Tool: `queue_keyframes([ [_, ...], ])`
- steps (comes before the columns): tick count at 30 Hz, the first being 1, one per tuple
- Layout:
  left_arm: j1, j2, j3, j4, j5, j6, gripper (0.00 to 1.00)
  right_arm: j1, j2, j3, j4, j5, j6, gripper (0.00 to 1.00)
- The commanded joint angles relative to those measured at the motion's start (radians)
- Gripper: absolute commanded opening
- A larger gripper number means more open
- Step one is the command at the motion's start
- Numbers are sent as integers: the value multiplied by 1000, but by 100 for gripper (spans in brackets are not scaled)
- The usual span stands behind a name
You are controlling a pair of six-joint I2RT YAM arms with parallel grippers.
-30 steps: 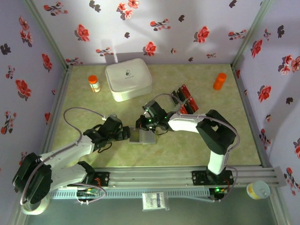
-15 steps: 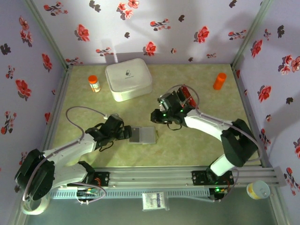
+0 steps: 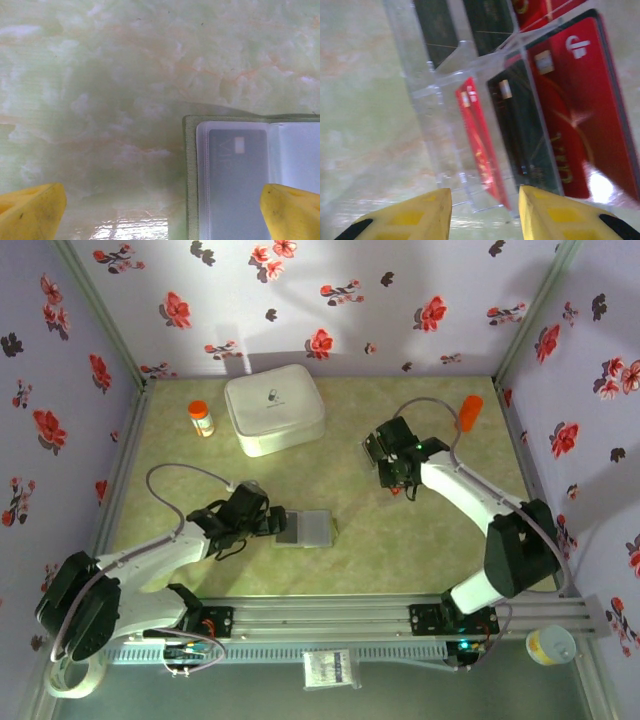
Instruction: Put the credit cards into the card holder
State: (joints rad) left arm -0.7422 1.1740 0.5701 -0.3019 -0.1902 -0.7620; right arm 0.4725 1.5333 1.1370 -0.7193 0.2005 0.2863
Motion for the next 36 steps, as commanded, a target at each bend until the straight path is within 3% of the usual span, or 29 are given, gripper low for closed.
queue_keyframes([
  [1, -15, 17, 32, 15, 1, -22, 100, -9, 44, 48, -73, 91, -75, 40],
  [14, -48, 63, 38, 40, 0, -34, 100, -12, 159, 137, -85, 93, -99, 32],
  [30, -52, 72, 39, 49, -2, -36, 100, -11, 204, 129, -70, 50, -93, 27],
  [36, -53, 69, 37, 46, -2, -37, 100, -11, 218, 129, -64, 42, -93, 20],
])
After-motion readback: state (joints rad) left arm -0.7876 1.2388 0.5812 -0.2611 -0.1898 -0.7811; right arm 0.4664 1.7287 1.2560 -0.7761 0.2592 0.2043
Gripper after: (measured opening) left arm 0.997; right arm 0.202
